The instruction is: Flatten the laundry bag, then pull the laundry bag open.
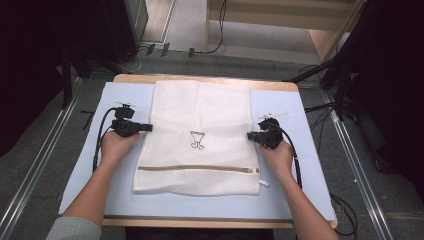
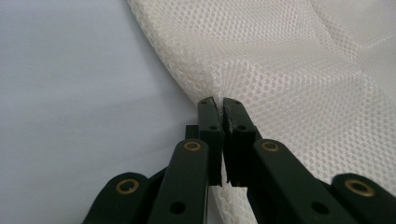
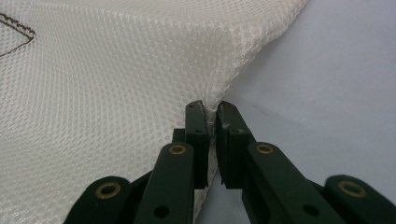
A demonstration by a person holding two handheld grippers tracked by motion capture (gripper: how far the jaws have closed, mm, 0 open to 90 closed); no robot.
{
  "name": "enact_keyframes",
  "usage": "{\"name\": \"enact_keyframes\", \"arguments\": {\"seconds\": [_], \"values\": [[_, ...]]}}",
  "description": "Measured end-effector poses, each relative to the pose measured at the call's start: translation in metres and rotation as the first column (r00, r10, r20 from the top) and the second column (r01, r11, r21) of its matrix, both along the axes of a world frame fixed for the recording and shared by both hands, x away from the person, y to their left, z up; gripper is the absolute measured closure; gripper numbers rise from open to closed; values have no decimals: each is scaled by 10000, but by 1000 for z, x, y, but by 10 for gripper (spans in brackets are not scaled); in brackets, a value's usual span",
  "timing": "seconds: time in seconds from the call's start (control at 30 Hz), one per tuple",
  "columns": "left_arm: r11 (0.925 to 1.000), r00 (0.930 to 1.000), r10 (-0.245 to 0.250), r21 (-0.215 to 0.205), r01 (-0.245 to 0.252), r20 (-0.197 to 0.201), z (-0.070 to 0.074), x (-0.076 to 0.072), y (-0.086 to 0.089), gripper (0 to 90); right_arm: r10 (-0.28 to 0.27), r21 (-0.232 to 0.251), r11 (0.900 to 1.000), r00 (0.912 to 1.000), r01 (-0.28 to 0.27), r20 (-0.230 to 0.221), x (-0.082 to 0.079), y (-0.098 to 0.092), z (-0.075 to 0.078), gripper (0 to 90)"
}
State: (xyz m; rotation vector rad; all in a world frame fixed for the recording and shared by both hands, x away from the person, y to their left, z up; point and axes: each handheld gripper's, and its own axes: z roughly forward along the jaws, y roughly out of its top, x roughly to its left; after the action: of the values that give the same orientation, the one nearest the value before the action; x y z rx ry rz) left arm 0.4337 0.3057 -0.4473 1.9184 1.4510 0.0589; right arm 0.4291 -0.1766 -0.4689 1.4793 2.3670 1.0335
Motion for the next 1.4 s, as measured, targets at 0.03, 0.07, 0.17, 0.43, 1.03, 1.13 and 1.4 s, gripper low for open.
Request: {"name": "enact_keyframes", "arguments": {"seconds": [0.03, 0.07, 0.17, 0.43, 1.03, 1.13, 1.4], "values": [[9999, 9999, 105, 2, -105, -10, 1, 0, 2, 887, -65, 15, 10000, 9999, 65, 78, 2, 1, 0, 858], [9999, 9999, 143, -4, -143, -34, 2, -1, 5, 888, -87, -1, 10000, 10000, 87, 20, 4, 2, 0, 859], [9991, 9991, 419, 94, -420, 20, 3, -3, 12, 888, -56, 48, 10000, 9999, 55, 120, 12, 6, 2, 859], [9994, 9996, 252, 235, -255, 112, -3, -1, 10, 845, -150, 173, 9997, 9999, 151, -5, 18, 11, -1, 856], [9980, 9918, -619, -45, 628, 1115, 31, -25, 10, 502, 194, 745, 9969, 9950, -267, 975, -18, -11, 22, 637], [9973, 9899, -720, -18, 728, 1218, 36, -29, 7, 485, 330, 787, 9960, 9931, -420, 1125, -26, -13, 24, 634], [9947, 9848, -1017, -10, 1029, 1410, 48, -38, -6, 466, 659, 808, 9938, 9903, -761, 1223, -44, -14, 27, 624]]}}
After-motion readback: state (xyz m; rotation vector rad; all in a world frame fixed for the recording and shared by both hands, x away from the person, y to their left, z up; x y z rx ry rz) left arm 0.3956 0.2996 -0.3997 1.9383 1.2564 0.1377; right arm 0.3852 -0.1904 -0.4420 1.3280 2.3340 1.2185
